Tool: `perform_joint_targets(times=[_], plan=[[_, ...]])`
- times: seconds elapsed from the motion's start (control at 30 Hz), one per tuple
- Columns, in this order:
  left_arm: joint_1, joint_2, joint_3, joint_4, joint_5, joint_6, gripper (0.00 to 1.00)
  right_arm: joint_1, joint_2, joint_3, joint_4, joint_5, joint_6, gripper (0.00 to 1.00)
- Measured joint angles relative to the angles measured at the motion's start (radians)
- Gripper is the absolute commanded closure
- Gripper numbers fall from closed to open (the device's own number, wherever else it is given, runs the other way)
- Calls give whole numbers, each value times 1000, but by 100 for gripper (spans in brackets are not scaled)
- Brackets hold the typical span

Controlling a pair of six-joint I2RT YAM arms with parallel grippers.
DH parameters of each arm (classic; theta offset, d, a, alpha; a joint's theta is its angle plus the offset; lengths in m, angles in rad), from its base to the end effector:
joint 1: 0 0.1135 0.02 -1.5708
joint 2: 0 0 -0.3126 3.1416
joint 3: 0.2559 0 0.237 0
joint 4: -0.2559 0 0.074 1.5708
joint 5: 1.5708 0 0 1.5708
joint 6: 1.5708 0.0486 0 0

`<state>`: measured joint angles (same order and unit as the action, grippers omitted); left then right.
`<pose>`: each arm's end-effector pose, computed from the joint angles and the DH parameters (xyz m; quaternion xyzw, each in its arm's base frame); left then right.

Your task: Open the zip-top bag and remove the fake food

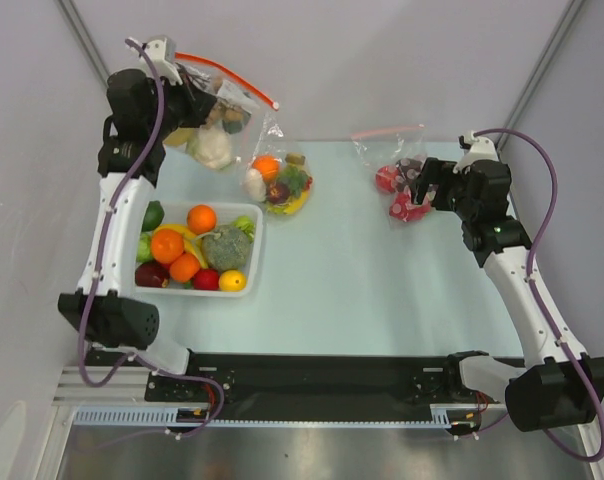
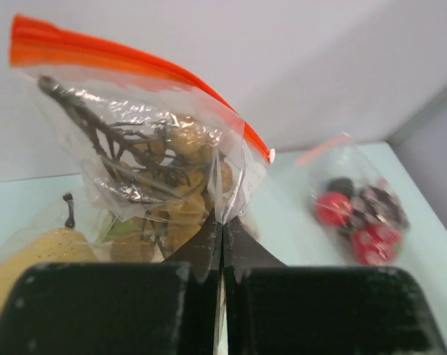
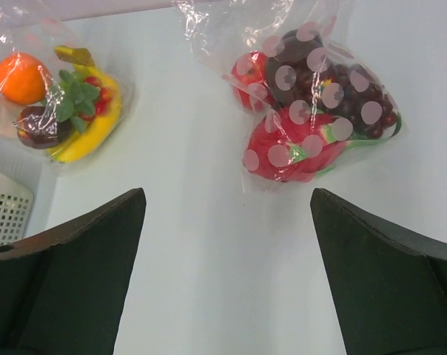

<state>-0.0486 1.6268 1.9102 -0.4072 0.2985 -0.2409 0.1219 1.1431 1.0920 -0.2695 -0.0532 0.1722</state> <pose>0.3593 -0.0318 0.5324 0.0268 0.7472 -0.2047 0.6317 0.2366 0.0316 0.4075 0.0048 0.8108 0.1070 0.5755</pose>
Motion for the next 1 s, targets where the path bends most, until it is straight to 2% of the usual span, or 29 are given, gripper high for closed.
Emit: perform_joint_targets(times=[0.33, 0.5, 0.6, 0.77, 1.0], plan=[[-158, -441, -409, 61, 164, 9, 100, 0, -38, 0, -11, -82, 16, 0], [-305, -555, -568, 97, 207, -14, 100, 0, -67, -34, -5, -139, 37, 0], [-417, -560, -655, 143, 190, -23, 100, 0, -98, -77, -2, -167, 45, 0], [-583, -479, -801, 238, 69, -35, 100, 0, -152, -138, -3, -169, 64, 0], [-667, -255, -936, 328, -139, -148, 100, 0, -179, -200, -18, -145, 76, 0]])
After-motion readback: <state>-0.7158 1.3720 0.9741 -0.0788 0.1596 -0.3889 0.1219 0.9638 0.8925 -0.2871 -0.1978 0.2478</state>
